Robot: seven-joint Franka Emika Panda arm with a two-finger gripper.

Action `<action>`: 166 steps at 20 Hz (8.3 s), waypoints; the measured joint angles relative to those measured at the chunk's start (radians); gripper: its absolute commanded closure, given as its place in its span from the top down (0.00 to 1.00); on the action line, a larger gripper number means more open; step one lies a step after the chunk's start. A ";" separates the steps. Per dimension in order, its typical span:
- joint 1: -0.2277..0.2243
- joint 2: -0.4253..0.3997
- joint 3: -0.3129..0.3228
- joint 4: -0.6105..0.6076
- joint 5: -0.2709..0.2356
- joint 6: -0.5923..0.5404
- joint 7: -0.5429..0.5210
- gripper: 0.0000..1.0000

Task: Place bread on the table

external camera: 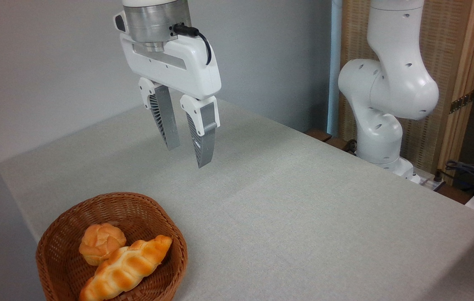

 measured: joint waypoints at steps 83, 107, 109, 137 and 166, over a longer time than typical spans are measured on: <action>0.048 0.328 -0.172 0.055 -0.076 0.588 -0.007 0.20; 0.015 0.027 -0.243 -0.332 -0.138 0.182 -0.007 1.00; 0.015 0.036 -0.243 -0.332 -0.138 0.182 -0.006 1.00; 0.110 0.019 -0.163 0.060 0.021 -0.041 -0.008 1.00; 0.008 0.018 -0.028 0.067 0.020 -0.045 0.041 1.00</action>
